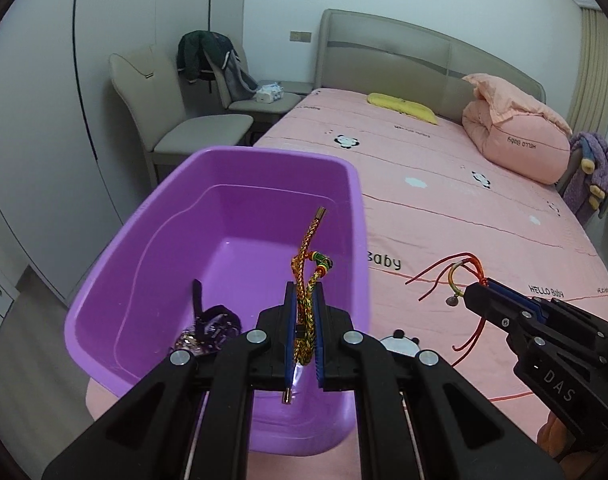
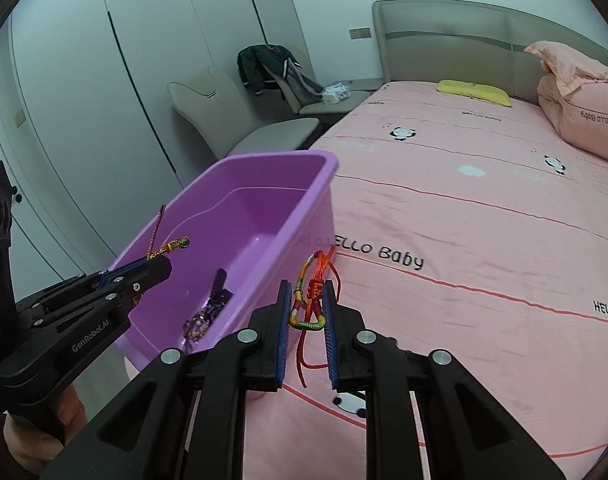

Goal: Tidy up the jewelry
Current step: 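Carry the gold and multicolour bracelets over the purple tub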

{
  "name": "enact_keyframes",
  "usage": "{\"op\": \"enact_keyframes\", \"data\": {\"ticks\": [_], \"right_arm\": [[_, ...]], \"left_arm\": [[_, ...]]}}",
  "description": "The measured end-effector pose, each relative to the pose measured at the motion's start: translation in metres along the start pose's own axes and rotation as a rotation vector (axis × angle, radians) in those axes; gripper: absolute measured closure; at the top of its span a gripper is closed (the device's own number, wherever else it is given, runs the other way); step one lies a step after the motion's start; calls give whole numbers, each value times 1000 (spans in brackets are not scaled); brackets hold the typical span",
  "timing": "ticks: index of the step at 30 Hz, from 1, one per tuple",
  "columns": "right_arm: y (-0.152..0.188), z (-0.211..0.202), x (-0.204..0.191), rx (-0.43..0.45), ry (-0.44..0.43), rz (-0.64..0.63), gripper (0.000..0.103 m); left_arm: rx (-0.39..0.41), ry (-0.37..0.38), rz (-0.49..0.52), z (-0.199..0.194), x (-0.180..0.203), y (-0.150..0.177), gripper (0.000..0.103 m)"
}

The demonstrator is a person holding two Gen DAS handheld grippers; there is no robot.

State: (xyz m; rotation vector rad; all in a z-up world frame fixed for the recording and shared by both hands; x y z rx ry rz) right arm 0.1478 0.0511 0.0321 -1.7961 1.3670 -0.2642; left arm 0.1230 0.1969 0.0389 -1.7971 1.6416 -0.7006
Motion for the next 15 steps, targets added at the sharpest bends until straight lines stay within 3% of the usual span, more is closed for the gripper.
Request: {"op": "enact_keyframes", "data": {"ticks": [7, 15], "right_arm": [[-11, 44, -48, -66, -75, -52, 88], [-16, 81, -85, -128, -112, -97, 88]], "left_arm": [[-23, -81, -58, 13, -56, 1, 95], [-79, -106, -106, 32, -81, 10, 95]]}}
Point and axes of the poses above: each gripper's, at about its wrist camera, not at the fingertips, and z roughly the way its jaws point, x to its right, y to its underside, the point moved 6 cm from there along z, roughly the way its jaws point, and after that the axes turned 6 degrees about -y, right-handed, at the moved point
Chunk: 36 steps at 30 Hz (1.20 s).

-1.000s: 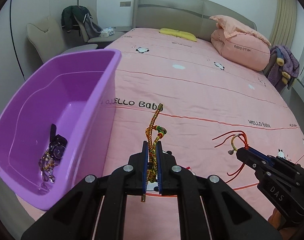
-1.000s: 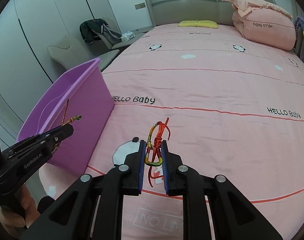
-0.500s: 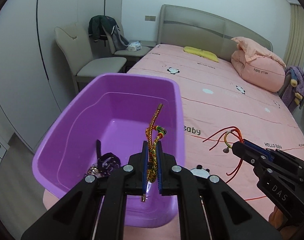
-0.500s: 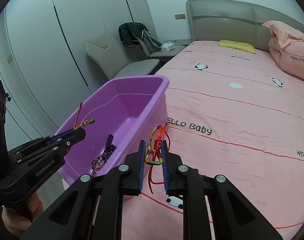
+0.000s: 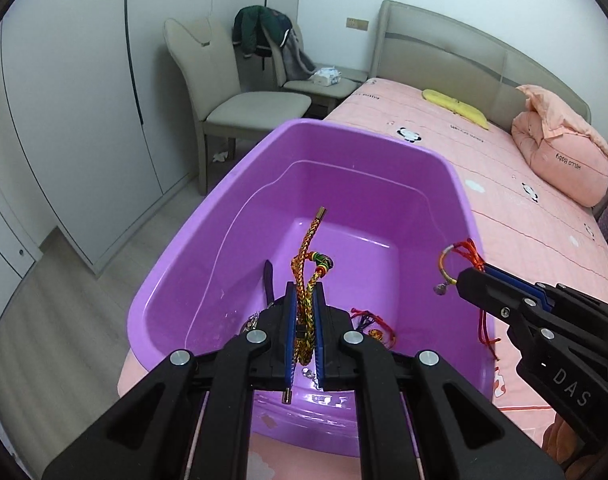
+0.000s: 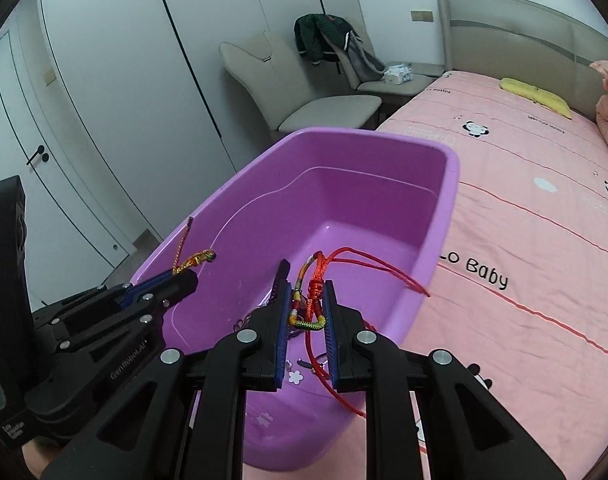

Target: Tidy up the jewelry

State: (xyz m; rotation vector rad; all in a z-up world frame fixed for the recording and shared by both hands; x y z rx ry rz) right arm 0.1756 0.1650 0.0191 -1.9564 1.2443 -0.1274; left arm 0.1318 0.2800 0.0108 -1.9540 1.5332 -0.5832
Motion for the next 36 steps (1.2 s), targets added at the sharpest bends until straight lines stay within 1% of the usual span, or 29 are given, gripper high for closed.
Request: {"op": "enact_keyframes", "data": {"ticks": [3, 8, 9, 10, 11, 12, 13, 14, 15, 17, 19, 20, 23, 28, 36], "right_arm": [[-2, 13, -5, -35, 0, -17, 88], [-4, 32, -8, -76, 24, -38, 86], [-4, 35, -7, -83, 32, -40, 82], [-5, 36, -6, -86, 44, -41, 72], [-5, 36, -5, -87, 56, -42, 61], [-6, 35, -4, -81, 68, -39, 45], [-8, 32, -4, -64, 76, -35, 43], [-9, 30, -2, -52, 85, -34, 43], [-9, 27, -1, -46, 96, -34, 43], [-8, 21, 6, -40, 111, -35, 43], [-5, 17, 10, -35, 124, -31, 43], [-4, 15, 12, -33, 126, -24, 43], [1, 8, 14, -29, 128, -17, 42], [8, -3, 16, -30, 138, -16, 40], [13, -13, 21, -25, 144, 3, 40]], "left_arm": [[-20, -10, -12, 9, -4, 3, 95], [-60, -30, -39, 22, -14, 7, 95], [-66, -35, -42, 25, -14, 6, 95], [-72, -40, -47, 26, -16, 6, 92], [-77, -47, -53, 27, -18, 6, 83], [-79, -51, -58, 27, -19, 5, 75], [-77, -60, -66, 27, -21, 4, 49], [-63, -78, -80, 24, -24, 2, 19], [-37, -93, -94, 19, -27, 1, 13], [-15, -110, -100, 12, -30, 0, 13], [-25, -116, -102, 12, -32, -1, 11], [-31, -120, -111, 12, -33, -1, 8], [-44, -130, -125, 11, -35, 0, 7], [-59, -147, -130, 6, -35, 4, 6], [-68, -172, -130, 0, -31, 4, 6]]}}
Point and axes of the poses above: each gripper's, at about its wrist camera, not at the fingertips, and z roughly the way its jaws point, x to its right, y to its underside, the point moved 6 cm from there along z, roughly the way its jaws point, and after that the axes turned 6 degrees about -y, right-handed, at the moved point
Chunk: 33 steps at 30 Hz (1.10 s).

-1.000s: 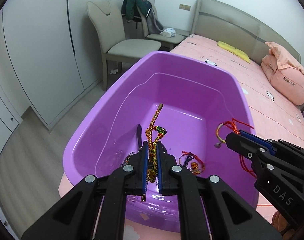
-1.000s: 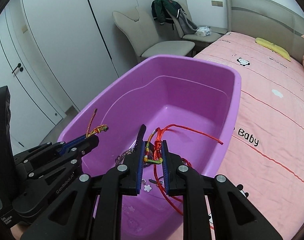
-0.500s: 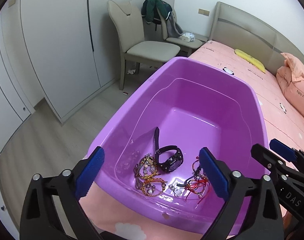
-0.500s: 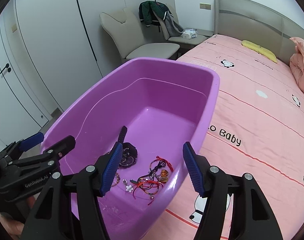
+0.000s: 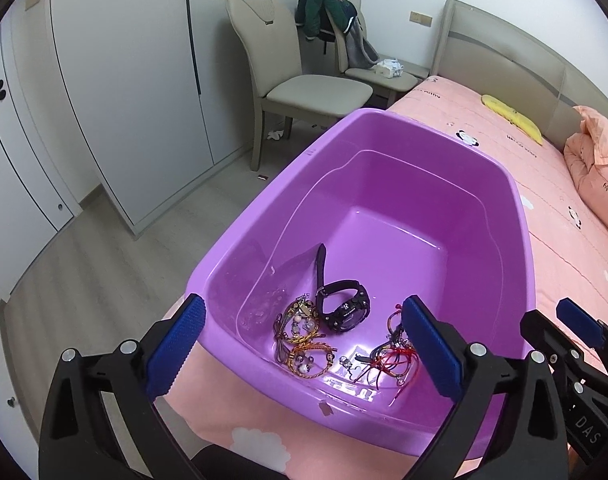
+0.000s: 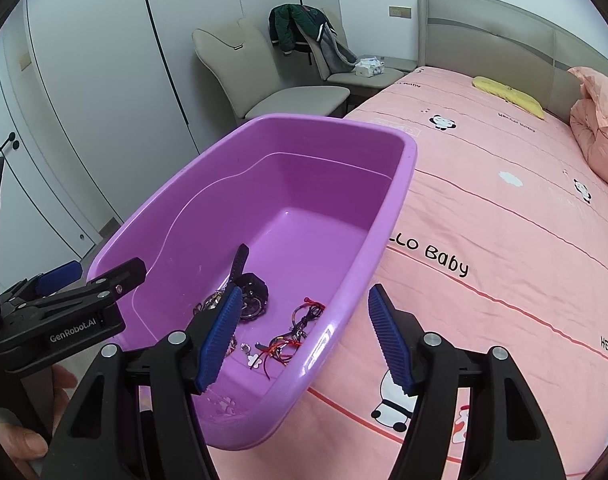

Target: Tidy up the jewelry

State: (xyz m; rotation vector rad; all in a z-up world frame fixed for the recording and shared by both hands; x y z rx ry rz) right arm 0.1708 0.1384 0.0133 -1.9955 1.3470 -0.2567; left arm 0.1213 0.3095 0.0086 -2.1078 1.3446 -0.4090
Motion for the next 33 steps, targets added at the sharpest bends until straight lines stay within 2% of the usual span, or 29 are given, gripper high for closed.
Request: {"op": "enact_keyframes", "data": {"ticks": [12, 33], "right_arm": [[5, -11, 6, 6, 1, 25, 40], [8, -23, 12, 21, 2, 36, 40]], "left_arm": [[22, -32, 9, -12, 3, 1, 6], [21, -25, 31, -20, 11, 6, 6]]}}
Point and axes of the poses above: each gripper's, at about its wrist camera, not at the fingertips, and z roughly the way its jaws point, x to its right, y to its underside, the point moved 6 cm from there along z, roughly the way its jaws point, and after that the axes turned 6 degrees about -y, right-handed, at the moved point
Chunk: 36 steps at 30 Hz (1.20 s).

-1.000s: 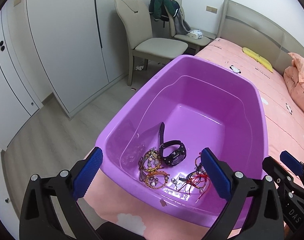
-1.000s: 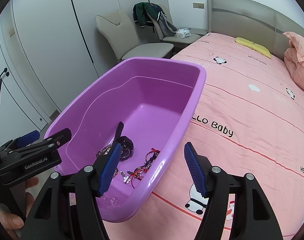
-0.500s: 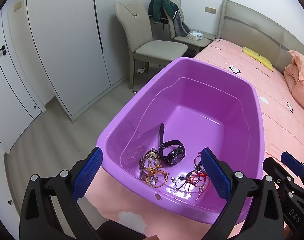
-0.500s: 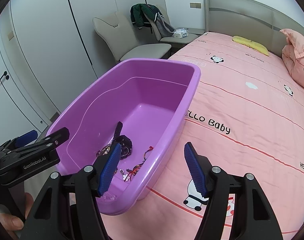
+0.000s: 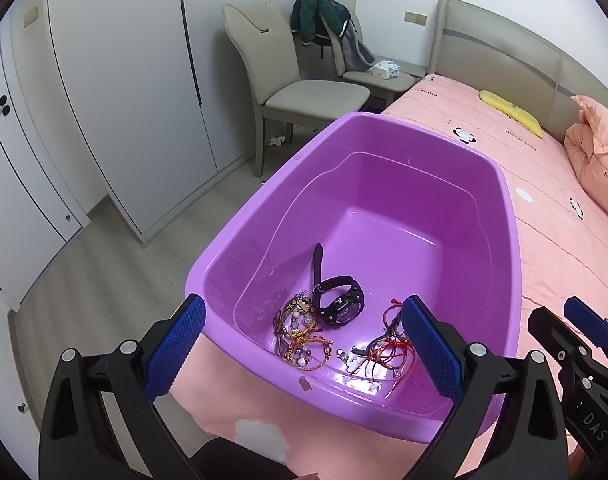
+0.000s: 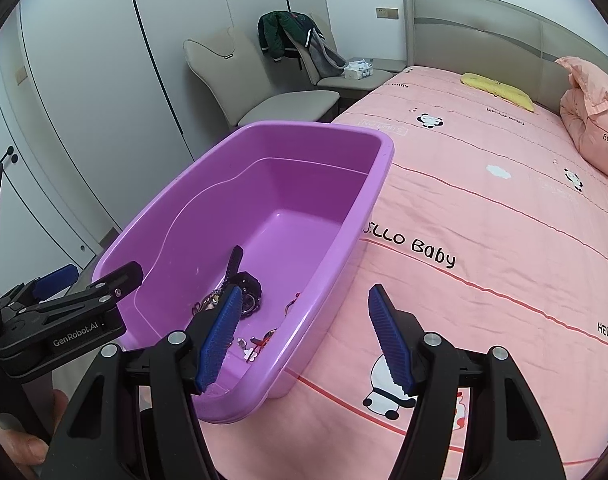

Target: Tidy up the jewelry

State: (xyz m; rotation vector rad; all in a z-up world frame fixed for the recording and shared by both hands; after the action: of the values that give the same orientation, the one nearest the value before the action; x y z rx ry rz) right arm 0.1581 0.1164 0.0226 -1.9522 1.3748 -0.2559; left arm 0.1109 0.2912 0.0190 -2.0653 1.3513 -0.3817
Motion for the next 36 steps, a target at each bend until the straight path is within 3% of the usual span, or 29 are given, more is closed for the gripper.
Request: {"op": "enact_keyframes", "data": {"ticks": [36], "right_arm": [[0, -7, 1, 5, 14, -12, 40]], "left_arm": [[22, -16, 21, -6, 2, 2, 6]]}}
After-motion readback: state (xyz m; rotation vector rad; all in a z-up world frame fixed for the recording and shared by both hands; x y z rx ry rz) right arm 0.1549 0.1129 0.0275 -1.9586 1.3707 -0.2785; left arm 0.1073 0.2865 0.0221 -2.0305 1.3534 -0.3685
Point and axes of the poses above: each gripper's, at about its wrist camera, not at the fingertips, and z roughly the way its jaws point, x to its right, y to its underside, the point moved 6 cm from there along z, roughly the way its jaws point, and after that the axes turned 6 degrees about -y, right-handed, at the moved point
